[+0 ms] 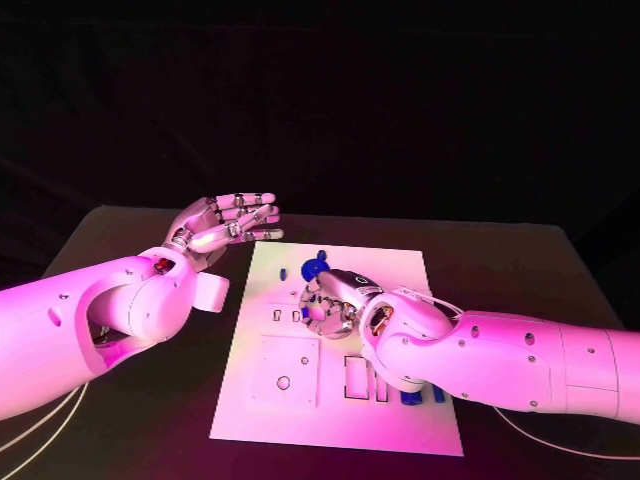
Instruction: Assemble the parts on the task board
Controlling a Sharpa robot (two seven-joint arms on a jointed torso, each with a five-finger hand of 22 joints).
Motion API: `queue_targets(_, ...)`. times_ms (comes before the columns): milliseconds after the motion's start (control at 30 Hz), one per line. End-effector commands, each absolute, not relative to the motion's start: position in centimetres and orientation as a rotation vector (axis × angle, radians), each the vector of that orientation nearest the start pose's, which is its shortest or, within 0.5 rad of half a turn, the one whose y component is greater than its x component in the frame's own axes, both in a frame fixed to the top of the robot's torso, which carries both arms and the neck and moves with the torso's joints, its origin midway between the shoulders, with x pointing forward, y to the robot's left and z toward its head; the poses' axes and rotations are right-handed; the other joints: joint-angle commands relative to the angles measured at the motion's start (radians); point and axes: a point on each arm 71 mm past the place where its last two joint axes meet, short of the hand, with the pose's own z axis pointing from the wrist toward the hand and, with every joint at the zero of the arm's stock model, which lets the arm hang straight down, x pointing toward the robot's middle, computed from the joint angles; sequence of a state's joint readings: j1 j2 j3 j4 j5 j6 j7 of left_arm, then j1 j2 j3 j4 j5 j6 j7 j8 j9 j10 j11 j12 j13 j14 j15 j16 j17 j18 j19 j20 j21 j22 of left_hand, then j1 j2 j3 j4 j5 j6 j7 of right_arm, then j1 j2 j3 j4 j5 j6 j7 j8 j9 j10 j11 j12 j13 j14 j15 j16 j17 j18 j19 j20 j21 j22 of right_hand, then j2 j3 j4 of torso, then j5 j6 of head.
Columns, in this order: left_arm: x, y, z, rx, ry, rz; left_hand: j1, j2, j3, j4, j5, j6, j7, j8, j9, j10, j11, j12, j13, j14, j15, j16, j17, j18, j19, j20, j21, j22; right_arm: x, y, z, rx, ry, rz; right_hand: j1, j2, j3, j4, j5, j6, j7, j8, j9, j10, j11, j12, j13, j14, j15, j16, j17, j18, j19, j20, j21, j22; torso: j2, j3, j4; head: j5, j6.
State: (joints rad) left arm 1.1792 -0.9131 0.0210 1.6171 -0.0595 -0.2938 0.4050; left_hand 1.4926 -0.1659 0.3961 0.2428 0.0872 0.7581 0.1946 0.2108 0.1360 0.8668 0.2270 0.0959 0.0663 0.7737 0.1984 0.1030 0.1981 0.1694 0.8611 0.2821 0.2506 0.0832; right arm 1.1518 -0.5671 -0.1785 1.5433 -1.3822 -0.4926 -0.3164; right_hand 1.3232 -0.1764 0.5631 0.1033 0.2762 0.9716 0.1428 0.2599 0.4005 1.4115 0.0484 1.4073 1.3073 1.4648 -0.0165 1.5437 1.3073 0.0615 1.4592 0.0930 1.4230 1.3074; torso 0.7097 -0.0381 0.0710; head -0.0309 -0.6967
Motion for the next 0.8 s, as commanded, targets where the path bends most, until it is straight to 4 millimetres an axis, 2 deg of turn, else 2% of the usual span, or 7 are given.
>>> queue_targets(33, 47.50, 21.24, -15.49, -1.030, 1.390, -1.638, -0.007, 0.003, 0.004, 0.000, -0.004, -0.008, 0.075, 0.005, 0.000, -0.006, 0.001, 0.006, 0.000, -0.005, 0.000, -0.005, 0.001, 0.006, -0.007, 0.001, 0.004, -0.001, 43.74, -7.09, -24.30, -0.069, 1.747, 0.759, -0.010, -0.002, -0.007, -0.001, 0.001, 0.022, -0.019, 0.013, 0.035, 0.002, -0.006, -0.001, 0.051, 0.087, -0.008, 0.000, 0.178, -0.016, -0.002, -0.008, -0.005, 0.123, 0.001, 0.0002, -0.0005, 0.001, 0.000)
queue_targets(800, 47.55, 21.29, -15.55, -1.032, 1.392, -1.635, -0.007, 0.003, 0.005, 0.000, -0.004, -0.008, 0.075, 0.006, 0.001, -0.006, 0.001, 0.008, 0.000, -0.004, 0.000, -0.006, 0.003, 0.006, -0.007, 0.001, 0.005, -0.001, 43.69, -6.99, -24.47, -0.079, 1.745, 0.744, -0.033, -0.023, -0.015, 0.002, 0.001, 0.014, -0.020, 0.017, 0.036, -0.002, -0.006, -0.007, 0.046, 0.087, -0.009, -0.001, 0.175, -0.014, -0.004, -0.009, -0.011, 0.119, 0.000, 0.0002, -0.0006, 0.002, 0.002)
